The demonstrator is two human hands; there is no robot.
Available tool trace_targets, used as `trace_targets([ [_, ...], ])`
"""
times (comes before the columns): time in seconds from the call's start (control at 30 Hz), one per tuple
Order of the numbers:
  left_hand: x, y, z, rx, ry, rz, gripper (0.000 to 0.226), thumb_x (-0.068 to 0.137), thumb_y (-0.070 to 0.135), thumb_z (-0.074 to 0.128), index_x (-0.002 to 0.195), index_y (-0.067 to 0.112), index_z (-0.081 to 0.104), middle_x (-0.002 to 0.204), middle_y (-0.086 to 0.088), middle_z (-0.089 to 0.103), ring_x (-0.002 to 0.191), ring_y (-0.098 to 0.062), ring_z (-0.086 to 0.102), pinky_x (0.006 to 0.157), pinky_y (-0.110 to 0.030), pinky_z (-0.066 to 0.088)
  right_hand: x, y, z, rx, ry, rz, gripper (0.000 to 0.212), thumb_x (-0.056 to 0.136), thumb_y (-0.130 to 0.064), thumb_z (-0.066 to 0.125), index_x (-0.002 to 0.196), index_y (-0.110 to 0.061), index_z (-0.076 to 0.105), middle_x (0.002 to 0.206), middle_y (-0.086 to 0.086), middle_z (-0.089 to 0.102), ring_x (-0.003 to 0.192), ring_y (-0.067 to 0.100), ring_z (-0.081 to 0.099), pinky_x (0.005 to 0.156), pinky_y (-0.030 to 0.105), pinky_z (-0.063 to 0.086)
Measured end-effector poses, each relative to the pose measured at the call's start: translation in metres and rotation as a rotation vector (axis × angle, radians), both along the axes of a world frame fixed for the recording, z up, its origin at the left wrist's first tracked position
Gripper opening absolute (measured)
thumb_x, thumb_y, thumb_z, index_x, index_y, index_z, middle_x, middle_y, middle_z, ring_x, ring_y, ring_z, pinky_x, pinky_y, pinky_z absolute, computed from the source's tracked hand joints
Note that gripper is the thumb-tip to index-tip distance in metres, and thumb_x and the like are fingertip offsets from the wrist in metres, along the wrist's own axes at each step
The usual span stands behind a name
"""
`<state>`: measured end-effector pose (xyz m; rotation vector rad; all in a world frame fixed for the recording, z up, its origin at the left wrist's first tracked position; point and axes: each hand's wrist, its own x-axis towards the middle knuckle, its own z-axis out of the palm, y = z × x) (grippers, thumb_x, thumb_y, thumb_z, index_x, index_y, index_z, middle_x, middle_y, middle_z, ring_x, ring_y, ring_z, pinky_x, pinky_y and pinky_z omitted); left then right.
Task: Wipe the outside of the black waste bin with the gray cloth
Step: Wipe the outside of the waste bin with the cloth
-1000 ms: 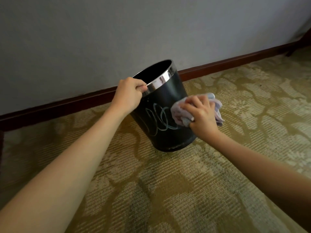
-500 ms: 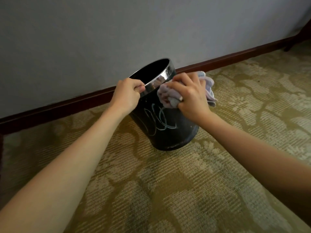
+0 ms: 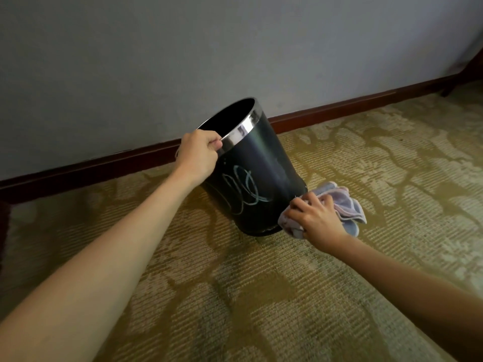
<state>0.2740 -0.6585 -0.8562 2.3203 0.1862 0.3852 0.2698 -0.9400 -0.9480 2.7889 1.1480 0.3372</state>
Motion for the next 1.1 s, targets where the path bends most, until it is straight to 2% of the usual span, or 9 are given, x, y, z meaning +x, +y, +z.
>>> trace_targets([
  [0.17, 0.006, -0.016, 0.013, 0.117, -0.016, -0.037, 0.026, 0.092, 0.005, 0.048, 0.068, -0.003, 0.053, 0.059, -0.006, 0.044, 0.058, -0.023, 0.044, 0.057, -0.034, 0.033, -0.001, -0.006, 0.009, 0.154, 0.107, -0.058, 0.041, 0.068, -0.015, 0.075, 0.108, -0.023, 0.068, 0.110, 0.001, 0.060, 0.094, 0.029, 0.049, 0.069, 0.047, 0.039],
  [0.27, 0.012, -0.023, 0.024, 0.202, 0.014, -0.054, 0.024, 0.090, 0.002, 0.046, 0.068, 0.002, 0.056, 0.061, -0.004, 0.050, 0.062, -0.025, 0.050, 0.058, -0.035, 0.037, 0.000, 0.001, 0.019, 0.396, 0.145, -0.081, 0.046, 0.065, -0.002, 0.074, 0.108, -0.017, 0.069, 0.111, 0.006, 0.060, 0.095, 0.032, 0.049, 0.070, 0.052, 0.042],
  [0.37, 0.017, -0.029, 0.029, 0.243, 0.028, -0.089, 0.022, 0.091, 0.007, 0.048, 0.079, -0.002, 0.064, 0.081, -0.018, 0.065, 0.078, -0.034, 0.059, 0.068, -0.042, 0.047, 0.016, 0.023, 0.042, 0.696, 0.149, -0.156, 0.051, 0.064, 0.008, 0.064, 0.110, -0.015, 0.067, 0.111, 0.006, 0.057, 0.100, 0.029, 0.046, 0.078, 0.048, 0.041],
  [0.43, 0.019, -0.036, 0.028, 0.235, 0.005, -0.114, 0.022, 0.091, 0.007, 0.048, 0.078, 0.002, 0.064, 0.080, -0.016, 0.065, 0.078, -0.032, 0.058, 0.068, -0.040, 0.045, 0.030, 0.039, 0.060, 0.775, 0.116, -0.189, 0.051, 0.067, 0.007, 0.060, 0.111, -0.017, 0.067, 0.110, 0.002, 0.057, 0.101, 0.026, 0.045, 0.079, 0.045, 0.038],
  [0.57, 0.019, -0.032, 0.026, 0.171, -0.061, -0.195, 0.030, 0.098, 0.019, 0.044, 0.076, 0.005, 0.061, 0.070, -0.010, 0.060, 0.073, -0.028, 0.056, 0.063, -0.036, 0.038, 0.040, 0.049, 0.067, 0.757, 0.079, -0.219, 0.052, 0.068, 0.005, 0.055, 0.113, -0.019, 0.066, 0.112, 0.002, 0.056, 0.102, 0.025, 0.043, 0.079, 0.044, 0.036],
  [0.67, 0.015, -0.004, 0.022, 0.134, -0.024, -0.301, 0.030, 0.100, 0.024, 0.040, 0.110, 0.009, 0.065, 0.103, -0.007, 0.066, 0.097, -0.021, 0.057, 0.081, -0.031, 0.041, 0.031, 0.041, 0.047, 0.698, 0.112, -0.234, 0.054, 0.067, 0.005, 0.056, 0.115, -0.019, 0.064, 0.114, 0.001, 0.055, 0.103, 0.024, 0.041, 0.079, 0.044, 0.036],
  [0.73, 0.012, 0.021, 0.016, 0.154, 0.014, -0.357, 0.031, 0.100, 0.026, 0.038, 0.120, 0.016, 0.061, 0.111, 0.000, 0.062, 0.105, -0.016, 0.054, 0.089, -0.033, 0.040, 0.027, 0.033, 0.033, 0.670, 0.134, -0.244, 0.054, 0.067, 0.005, 0.057, 0.115, -0.018, 0.064, 0.114, 0.001, 0.054, 0.102, 0.024, 0.040, 0.078, 0.046, 0.036],
  [0.93, -0.006, 0.054, -0.011, 0.229, -0.133, -0.432, 0.026, 0.097, 0.012, 0.045, 0.116, 0.012, 0.062, 0.099, 0.006, 0.059, 0.096, -0.012, 0.055, 0.083, -0.029, 0.042, 0.021, 0.022, 0.019, 0.644, 0.157, -0.279, 0.052, 0.069, 0.006, 0.058, 0.114, -0.018, 0.064, 0.111, 0.000, 0.053, 0.098, 0.025, 0.040, 0.076, 0.051, 0.039],
  [1.1, -0.007, 0.047, -0.014, 0.106, -0.162, -0.340, 0.025, 0.096, 0.009, 0.047, 0.110, 0.017, 0.066, 0.097, 0.007, 0.064, 0.091, -0.007, 0.058, 0.075, -0.015, 0.041, 0.019, 0.027, 0.028, 0.657, 0.179, -0.320, 0.050, 0.070, 0.006, 0.058, 0.114, -0.018, 0.064, 0.110, 0.000, 0.052, 0.098, 0.024, 0.040, 0.080, 0.054, 0.039],
])
